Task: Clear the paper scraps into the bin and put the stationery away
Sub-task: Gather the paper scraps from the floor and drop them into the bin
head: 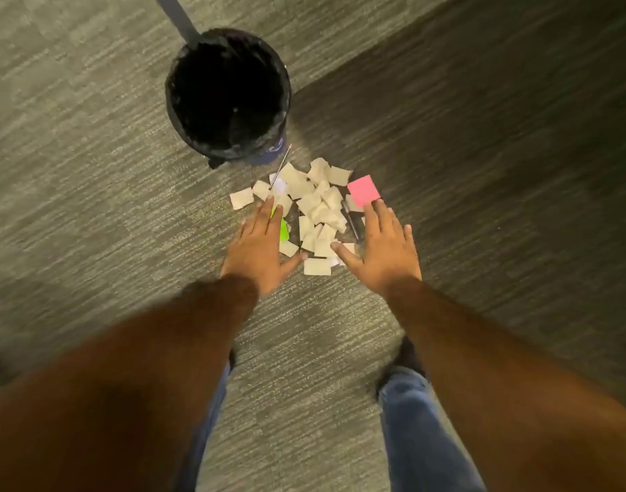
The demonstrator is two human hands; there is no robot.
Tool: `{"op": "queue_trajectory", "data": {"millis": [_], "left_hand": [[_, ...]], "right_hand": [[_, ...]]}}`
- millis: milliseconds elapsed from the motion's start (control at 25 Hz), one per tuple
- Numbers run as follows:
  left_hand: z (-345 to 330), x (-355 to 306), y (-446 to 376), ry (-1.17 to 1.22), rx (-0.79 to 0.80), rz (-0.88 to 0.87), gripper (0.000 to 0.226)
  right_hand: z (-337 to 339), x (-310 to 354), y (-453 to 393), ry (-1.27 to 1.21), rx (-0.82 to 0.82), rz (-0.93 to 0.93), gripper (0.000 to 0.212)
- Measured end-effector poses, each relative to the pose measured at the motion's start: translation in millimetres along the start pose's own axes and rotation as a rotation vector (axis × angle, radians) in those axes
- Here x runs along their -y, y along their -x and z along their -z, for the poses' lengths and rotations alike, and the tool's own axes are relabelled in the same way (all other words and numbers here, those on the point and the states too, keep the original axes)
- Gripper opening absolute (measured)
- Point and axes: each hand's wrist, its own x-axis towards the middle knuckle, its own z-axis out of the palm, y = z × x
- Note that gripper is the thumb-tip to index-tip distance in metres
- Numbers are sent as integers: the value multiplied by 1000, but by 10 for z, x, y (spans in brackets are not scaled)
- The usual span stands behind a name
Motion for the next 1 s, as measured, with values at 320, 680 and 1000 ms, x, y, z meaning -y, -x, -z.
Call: {"op": "queue_trajectory", "data": {"millis": [320, 680, 1000], "left_hand": [[-1611, 774, -754, 78, 144, 37, 99], [-2499, 896, -1339, 533, 81, 763, 78], [-2941, 418, -1280, 1087, 86, 1014, 53]], "right_hand": [[-1549, -85, -803, 34, 125, -89, 106], [-2276, -34, -1332, -214, 273, -463, 85], [-2687, 217, -1308, -319, 246, -435, 93]]}}
